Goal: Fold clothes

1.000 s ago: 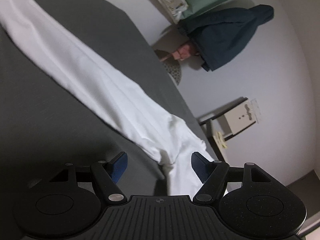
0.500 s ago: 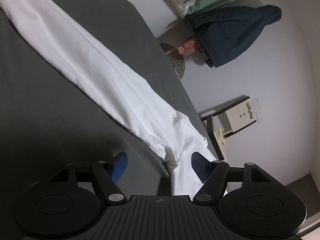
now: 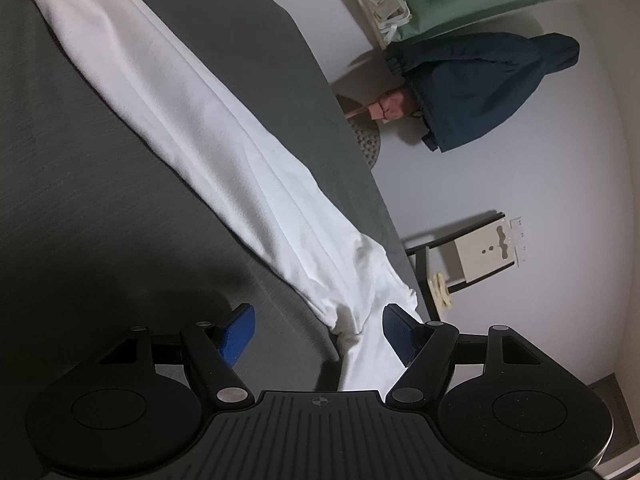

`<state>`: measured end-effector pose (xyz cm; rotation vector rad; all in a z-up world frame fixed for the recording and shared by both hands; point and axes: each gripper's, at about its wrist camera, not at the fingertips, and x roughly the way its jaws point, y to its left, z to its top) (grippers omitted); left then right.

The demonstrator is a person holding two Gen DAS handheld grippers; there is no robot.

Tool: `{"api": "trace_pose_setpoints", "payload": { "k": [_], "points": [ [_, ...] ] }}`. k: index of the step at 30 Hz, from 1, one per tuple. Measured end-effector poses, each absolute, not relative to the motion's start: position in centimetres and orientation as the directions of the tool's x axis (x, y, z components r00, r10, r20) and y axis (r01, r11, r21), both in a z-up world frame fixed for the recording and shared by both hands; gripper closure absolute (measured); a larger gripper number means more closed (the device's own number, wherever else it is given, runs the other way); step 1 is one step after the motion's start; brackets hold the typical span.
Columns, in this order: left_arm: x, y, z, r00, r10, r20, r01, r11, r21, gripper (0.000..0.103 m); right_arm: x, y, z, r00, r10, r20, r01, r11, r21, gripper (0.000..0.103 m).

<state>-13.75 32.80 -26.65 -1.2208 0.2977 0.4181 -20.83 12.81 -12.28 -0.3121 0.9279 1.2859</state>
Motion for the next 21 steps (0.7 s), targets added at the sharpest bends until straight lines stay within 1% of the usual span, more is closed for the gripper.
{"api": "trace_pose_setpoints", "payload": {
  "k": [1, 4, 5, 6, 7, 8, 12, 14, 17, 19, 21],
  "points": [
    [-13.8, 32.8, -26.6, 0.884, 0.157, -0.439, -0.467, 0.281, -0.839, 0.033, -20.9, 12.8, -11.9, -0.015, 0.692, -0.722, -0.912, 0.287, 0.294, 0.060],
    [-14.8, 33.0, -26.5, 0.860, 0.251, -0.445, -0.499, 0.230, -0.835, 0.032, -20.3, 11.7, -10.5, -0.017, 0.746, -0.666, -0.904, 0.273, 0.329, 0.060],
    [-15.3, 33.1, -26.4, 0.843, 0.301, -0.446, -0.514, 0.202, -0.834, 0.032, -19.9, 11.0, -10.1, -0.004, 0.762, -0.648, -0.891, 0.292, 0.348, 0.058],
    [-15.9, 33.2, -26.1, 0.819, 0.357, -0.449, -0.532, 0.178, -0.828, 0.017, -19.3, 10.3, -9.8, 0.005, 0.773, -0.635, -0.876, 0.309, 0.370, 0.057],
    [-16.4, 33.2, -25.7, 0.793, 0.412, -0.449, -0.550, 0.167, -0.818, 0.000, -18.8, 9.6, -9.6, 0.015, 0.782, -0.623, -0.861, 0.327, 0.390, 0.052],
    [-16.9, 33.2, -25.4, 0.764, 0.465, -0.447, -0.568, 0.157, -0.808, 0.000, -18.4, 8.9, -9.7, 0.027, 0.784, -0.621, -0.846, 0.349, 0.404, 0.050],
    [-18.5, 33.2, -23.3, 0.638, 0.651, -0.411, -0.658, 0.183, -0.730, 0.000, -16.9, 6.5, -10.5, 0.055, 0.784, -0.618, -0.792, 0.412, 0.452, 0.050],
    [-19.5, 34.0, -22.8, 0.534, 0.729, -0.428, -0.707, 0.107, -0.699, 0.000, -16.7, 5.3, -11.2, 0.067, 0.778, -0.625, -0.778, 0.432, 0.455, 0.050],
    [-21.7, 36.2, -23.2, 0.454, 0.761, -0.463, -0.695, -0.022, -0.719, 0.000, -16.5, 4.1, -12.0, 0.060, 0.773, -0.631, -0.769, 0.439, 0.464, 0.050],
    [-22.5, 37.6, -24.2, 0.410, 0.754, -0.513, -0.676, -0.126, -0.726, 0.000, -16.3, 4.0, -12.5, 0.048, 0.771, -0.635, -0.772, 0.432, 0.466, 0.050],
    [-22.7, 38.3, -24.9, 0.403, 0.753, -0.520, -0.675, -0.140, -0.725, 0.001, -16.6, 3.6, -12.4, 0.040, 0.768, -0.639, -0.778, 0.425, 0.463, 0.050]
  ]
}}
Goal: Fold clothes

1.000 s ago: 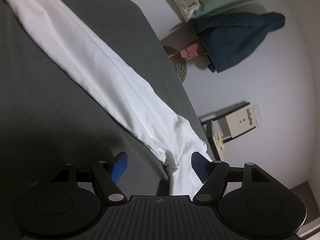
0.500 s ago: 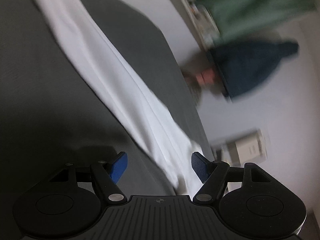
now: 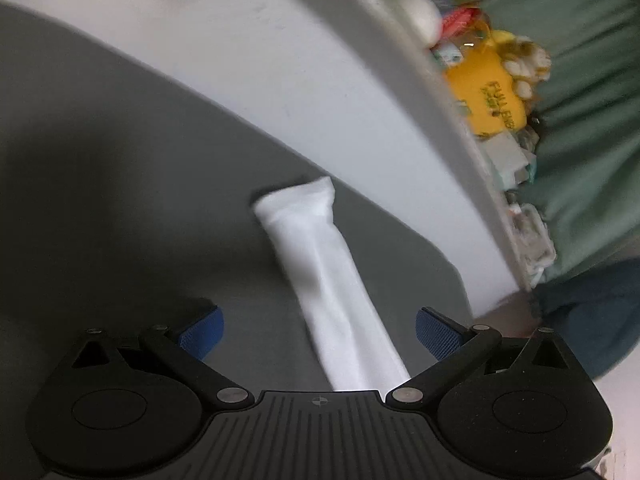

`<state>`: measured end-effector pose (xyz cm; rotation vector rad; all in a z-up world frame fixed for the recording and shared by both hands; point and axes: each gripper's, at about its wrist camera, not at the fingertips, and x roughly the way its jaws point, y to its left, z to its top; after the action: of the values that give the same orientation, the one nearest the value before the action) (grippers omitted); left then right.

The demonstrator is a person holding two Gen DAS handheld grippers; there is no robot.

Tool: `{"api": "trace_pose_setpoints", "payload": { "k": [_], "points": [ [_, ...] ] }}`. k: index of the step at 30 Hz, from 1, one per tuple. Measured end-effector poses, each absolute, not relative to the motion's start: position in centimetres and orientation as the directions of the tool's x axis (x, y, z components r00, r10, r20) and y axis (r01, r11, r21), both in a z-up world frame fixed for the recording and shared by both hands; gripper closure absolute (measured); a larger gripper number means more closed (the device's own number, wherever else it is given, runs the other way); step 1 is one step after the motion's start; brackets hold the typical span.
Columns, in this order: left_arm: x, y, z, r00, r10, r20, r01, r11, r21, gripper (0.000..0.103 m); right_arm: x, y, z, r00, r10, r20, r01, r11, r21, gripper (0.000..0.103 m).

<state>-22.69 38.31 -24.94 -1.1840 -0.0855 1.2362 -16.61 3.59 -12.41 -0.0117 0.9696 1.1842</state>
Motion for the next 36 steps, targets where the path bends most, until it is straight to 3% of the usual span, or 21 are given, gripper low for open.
{"api": "trace_pose_setpoints", "payload": {
  "k": [2, 5, 7, 11, 13, 14, 15, 18, 22, 29, 32, 36],
  "points": [
    [-22.2, 39.0, -25.4, 0.408, 0.753, -0.517, -0.676, -0.133, -0.725, 0.002, -17.0, 5.1, -12.0, 0.029, 0.768, -0.639, -0.782, 0.416, 0.464, 0.050],
    [-21.4, 39.8, -26.0, 0.426, 0.755, -0.498, -0.678, -0.098, -0.729, 0.015, -17.3, 6.8, -11.4, 0.012, 0.773, -0.634, -0.783, 0.402, 0.475, 0.050],
    [-21.4, 40.2, -26.3, 0.415, 0.763, -0.495, -0.689, -0.092, -0.719, 0.031, -17.3, 7.2, -11.0, 0.004, 0.777, -0.629, -0.779, 0.397, 0.485, 0.050],
    [-21.6, 40.3, -26.4, 0.396, 0.777, -0.489, -0.699, -0.090, -0.710, 0.043, -17.1, 6.9, -10.7, 0.001, 0.787, -0.617, -0.770, 0.394, 0.501, 0.050],
    [-22.1, 40.5, -26.8, 0.409, 0.766, -0.496, -0.682, -0.106, -0.724, 0.075, -17.0, 6.7, -10.7, -0.002, 0.788, -0.615, -0.765, 0.395, 0.508, 0.050],
    [-22.3, 40.7, -27.3, 0.423, 0.754, -0.503, -0.664, -0.120, -0.738, 0.083, -17.0, 6.6, -10.7, -0.004, 0.788, -0.616, -0.763, 0.396, 0.511, 0.050],
    [-22.6, 40.8, -28.0, 0.434, 0.751, -0.498, -0.625, -0.147, -0.767, 0.099, -17.0, 6.5, -10.7, -0.005, 0.787, -0.617, -0.761, 0.397, 0.512, 0.050],
    [-23.2, 41.1, -29.2, 0.454, 0.755, -0.474, -0.555, -0.176, -0.813, 0.102, -17.1, 6.0, -10.8, 0.000, 0.785, -0.620, -0.757, 0.405, 0.512, 0.050],
    [-22.0, 40.1, -27.6, 0.427, 0.786, -0.447, -0.633, -0.093, -0.768, 0.102, -17.1, 5.1, -10.7, 0.018, 0.787, -0.617, -0.743, 0.423, 0.518, 0.050],
    [-19.3, 37.7, -22.3, 0.556, 0.802, -0.218, -0.637, 0.243, -0.731, 0.102, -16.1, 3.4, -9.5, 0.092, 0.819, -0.566, -0.720, 0.448, 0.531, 0.050],
    [-16.9, 35.0, -19.9, 0.703, 0.708, -0.070, -0.549, 0.478, -0.685, 0.102, -14.3, 1.9, -8.3, 0.178, 0.835, -0.520, -0.696, 0.481, 0.533, 0.050],
    [-12.1, 27.8, -16.6, 0.901, 0.430, 0.064, -0.349, 0.804, -0.482, 0.102, -11.5, -1.3, -6.1, 0.337, 0.833, -0.439, -0.653, 0.543, 0.528, 0.050]
  ]
}}
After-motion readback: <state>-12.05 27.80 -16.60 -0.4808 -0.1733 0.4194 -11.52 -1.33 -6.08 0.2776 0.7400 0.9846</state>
